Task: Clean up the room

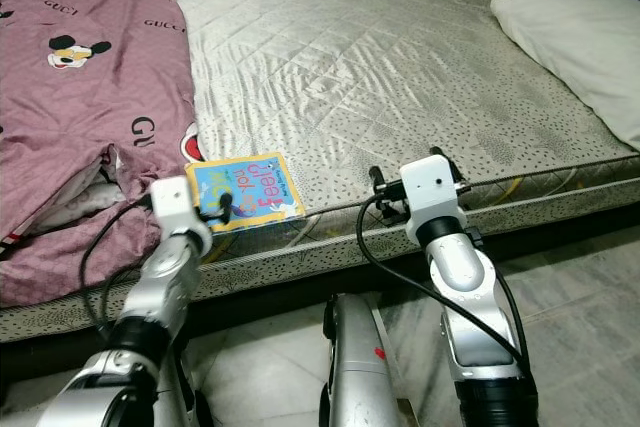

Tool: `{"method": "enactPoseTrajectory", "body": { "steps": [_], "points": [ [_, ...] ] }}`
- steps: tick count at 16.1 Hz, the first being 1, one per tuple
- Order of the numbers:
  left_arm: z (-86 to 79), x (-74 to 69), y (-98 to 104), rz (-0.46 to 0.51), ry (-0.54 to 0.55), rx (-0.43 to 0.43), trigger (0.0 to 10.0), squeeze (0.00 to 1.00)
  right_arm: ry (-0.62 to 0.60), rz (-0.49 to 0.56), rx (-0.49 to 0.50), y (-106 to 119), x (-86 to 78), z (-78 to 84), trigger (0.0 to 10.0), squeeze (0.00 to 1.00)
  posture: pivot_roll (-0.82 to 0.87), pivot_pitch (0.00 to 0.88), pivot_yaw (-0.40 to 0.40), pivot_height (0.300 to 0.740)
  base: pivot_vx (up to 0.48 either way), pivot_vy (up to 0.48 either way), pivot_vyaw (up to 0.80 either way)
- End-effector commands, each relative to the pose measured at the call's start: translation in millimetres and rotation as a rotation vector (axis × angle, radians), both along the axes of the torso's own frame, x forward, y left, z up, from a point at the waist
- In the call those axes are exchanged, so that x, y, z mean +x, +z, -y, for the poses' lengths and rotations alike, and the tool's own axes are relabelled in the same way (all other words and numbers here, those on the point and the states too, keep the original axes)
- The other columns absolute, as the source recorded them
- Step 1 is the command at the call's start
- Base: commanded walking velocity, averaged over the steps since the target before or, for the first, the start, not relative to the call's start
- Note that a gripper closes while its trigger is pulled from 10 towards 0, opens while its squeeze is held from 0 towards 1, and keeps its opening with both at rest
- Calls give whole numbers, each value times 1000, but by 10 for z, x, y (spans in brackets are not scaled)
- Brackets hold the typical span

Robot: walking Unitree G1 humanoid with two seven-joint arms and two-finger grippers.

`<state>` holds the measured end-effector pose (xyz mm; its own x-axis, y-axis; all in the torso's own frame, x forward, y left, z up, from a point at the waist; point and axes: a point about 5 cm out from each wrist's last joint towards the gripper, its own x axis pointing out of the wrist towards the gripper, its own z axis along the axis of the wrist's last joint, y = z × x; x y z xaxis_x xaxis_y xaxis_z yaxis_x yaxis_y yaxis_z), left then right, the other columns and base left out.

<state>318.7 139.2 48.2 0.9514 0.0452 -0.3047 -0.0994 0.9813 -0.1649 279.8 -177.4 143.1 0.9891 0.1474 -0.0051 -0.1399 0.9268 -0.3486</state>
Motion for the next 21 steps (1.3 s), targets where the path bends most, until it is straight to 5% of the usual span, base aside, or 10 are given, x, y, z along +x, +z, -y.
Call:
{"method": "enactPoseTrajectory", "body": {
  "steps": [1,13,18,21],
  "points": [
    [-9,8,56,19,4,-1,10000,0,6,0,-8,-2,3,3,10000,0,-233,1,-87,535,0,0,800],
    [-49,179,78,-45,-46,30,10000,0,-7,1,5,9,0,25,10000,0,-254,12,-80,535,0,0,67],
    [75,129,-115,-168,-122,-3,10000,0,-16,7,-1,33,-1,57,10000,0,-270,15,-79,535,0,0,0],
    [67,120,-128,-162,-105,-3,10000,0,-18,7,-4,37,-6,68,10000,0,-272,14,-80,535,0,0,0]
  ]
}}
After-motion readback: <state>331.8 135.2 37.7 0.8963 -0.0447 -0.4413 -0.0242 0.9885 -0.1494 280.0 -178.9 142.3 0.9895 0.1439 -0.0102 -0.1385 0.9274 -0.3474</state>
